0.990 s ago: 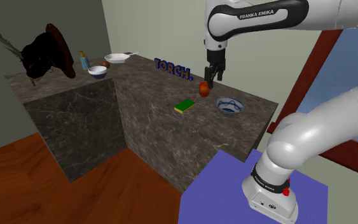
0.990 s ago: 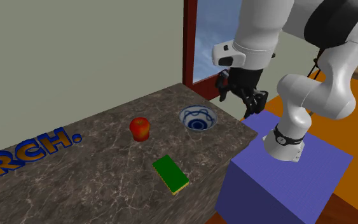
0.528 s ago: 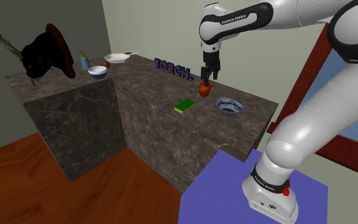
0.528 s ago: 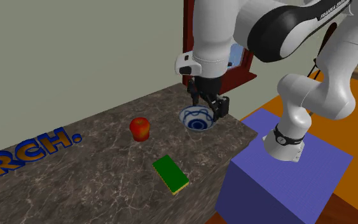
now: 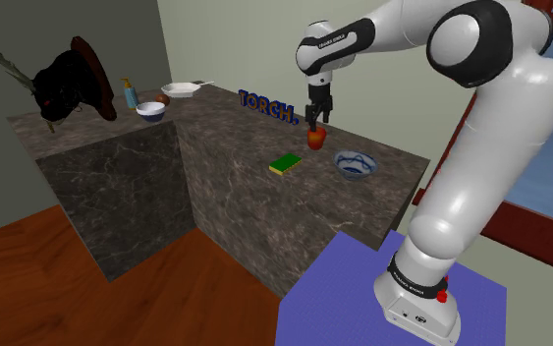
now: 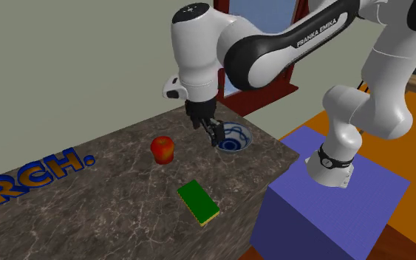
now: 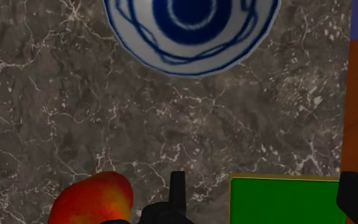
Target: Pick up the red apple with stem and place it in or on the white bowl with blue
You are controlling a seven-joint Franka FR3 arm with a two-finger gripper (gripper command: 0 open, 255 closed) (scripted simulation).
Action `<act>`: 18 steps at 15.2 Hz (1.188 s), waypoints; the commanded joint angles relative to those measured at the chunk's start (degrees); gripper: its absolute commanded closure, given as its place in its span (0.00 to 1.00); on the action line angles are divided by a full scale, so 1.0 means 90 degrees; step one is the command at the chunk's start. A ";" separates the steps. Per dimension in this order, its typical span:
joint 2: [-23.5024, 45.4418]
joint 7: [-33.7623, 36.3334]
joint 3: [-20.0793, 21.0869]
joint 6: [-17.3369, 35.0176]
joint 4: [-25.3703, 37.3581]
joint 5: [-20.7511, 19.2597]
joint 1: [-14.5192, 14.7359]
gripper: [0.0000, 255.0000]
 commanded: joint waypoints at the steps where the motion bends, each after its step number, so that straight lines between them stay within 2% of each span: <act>1: 0.0571 -0.0236 -0.0097 0.0034 0.0513 0.0167 -0.0104 0.00; 9: 0.2724 -0.0960 -0.0205 -0.0219 0.2781 0.0843 -0.0713 0.00; 15: 0.4594 -0.1276 -0.0107 -0.0941 0.5287 0.1273 -0.1370 0.00; 18: 0.4570 -0.1281 -0.0101 -0.0668 0.4989 0.1269 -0.1357 0.00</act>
